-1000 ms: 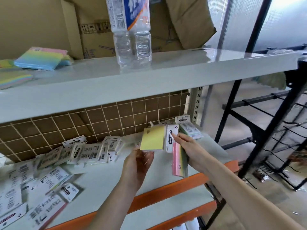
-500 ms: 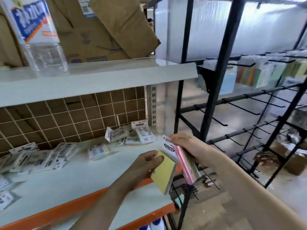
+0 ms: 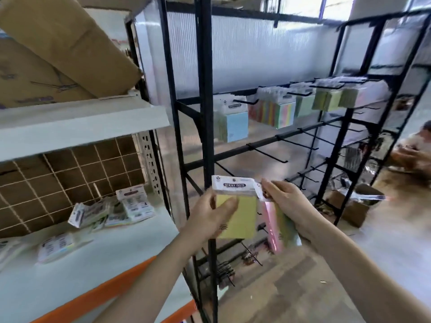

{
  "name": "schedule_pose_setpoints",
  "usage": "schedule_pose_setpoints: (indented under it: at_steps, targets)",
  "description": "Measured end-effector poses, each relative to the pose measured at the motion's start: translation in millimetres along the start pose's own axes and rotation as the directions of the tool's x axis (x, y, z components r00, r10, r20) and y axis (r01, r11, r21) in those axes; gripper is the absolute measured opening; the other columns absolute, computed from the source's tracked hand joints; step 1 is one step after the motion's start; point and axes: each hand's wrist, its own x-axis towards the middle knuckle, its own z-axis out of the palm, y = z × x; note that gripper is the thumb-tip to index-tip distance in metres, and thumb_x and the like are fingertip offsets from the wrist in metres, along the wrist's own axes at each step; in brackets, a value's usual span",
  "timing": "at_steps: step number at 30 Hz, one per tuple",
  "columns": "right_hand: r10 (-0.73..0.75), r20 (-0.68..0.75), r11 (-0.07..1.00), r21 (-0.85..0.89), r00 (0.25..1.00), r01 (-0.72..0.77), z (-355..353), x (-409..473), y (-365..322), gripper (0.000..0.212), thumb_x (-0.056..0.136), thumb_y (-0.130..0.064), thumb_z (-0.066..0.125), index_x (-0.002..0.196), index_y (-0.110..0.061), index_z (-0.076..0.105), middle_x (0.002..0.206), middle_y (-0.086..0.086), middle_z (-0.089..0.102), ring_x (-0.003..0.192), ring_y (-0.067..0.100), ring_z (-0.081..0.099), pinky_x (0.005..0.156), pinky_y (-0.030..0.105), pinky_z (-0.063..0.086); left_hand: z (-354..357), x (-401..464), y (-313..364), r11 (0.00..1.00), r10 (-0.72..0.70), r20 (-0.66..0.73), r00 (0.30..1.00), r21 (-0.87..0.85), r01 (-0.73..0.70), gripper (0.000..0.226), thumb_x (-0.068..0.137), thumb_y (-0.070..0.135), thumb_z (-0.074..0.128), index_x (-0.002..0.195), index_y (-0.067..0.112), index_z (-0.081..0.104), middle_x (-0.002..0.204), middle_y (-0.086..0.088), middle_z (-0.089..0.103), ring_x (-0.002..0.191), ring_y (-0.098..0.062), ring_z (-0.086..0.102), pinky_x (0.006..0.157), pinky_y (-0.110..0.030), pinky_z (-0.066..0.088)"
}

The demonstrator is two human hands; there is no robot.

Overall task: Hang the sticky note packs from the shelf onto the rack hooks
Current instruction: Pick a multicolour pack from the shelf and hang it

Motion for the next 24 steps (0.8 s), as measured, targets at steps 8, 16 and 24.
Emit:
schedule_pose_setpoints:
  at_steps: [8, 16, 24]
  targets:
    - [-0.072, 0.010, 0.997, 0.020, 0.997, 0.072, -58, 33, 12, 0.020, 0.085, -0.048, 0.062, 0.079, -0.034, 0.075, 0.074, -0.009, 0.073, 0.060, 0.008, 0.066, 0.056, 0.023, 0.050, 60, 65, 10, 0.989, 0.138, 0.049, 0.989, -0.064, -0.135, 0.032, 0.077, 0.050, 0.060, 0.106, 0.036, 0.055, 0.091, 0.036, 0.064, 0.082, 0.014, 0.061, 0.060, -0.003, 0.044]
    - [-0.178, -0.120, 0.984, -0.005, 0.977, 0.179, -113, 111, 12, 0.019, 0.090, -0.030, 0.063, 0.080, -0.014, 0.070, 0.064, -0.012, 0.070, 0.052, 0.000, 0.061, 0.047, 0.012, 0.043, 122, 154, 9, 0.989, 0.132, 0.153, 0.979, -0.087, -0.120, 0.039, 0.073, 0.058, 0.061, 0.106, 0.038, 0.057, 0.094, 0.030, 0.066, 0.082, 0.008, 0.064, 0.058, -0.007, 0.046]
    - [-0.214, -0.139, 0.977, -0.012, 0.967, 0.215, -184, 179, 11, 0.020, 0.086, -0.026, 0.068, 0.074, -0.010, 0.068, 0.059, -0.008, 0.067, 0.051, -0.002, 0.059, 0.049, 0.010, 0.041, 190, 241, 23, 0.989, 0.042, 0.064, 0.997, -0.146, -0.032, 0.057, 0.071, 0.079, 0.055, 0.093, 0.028, 0.066, 0.095, -0.002, 0.072, 0.085, -0.021, 0.070, 0.076, -0.041, 0.058]
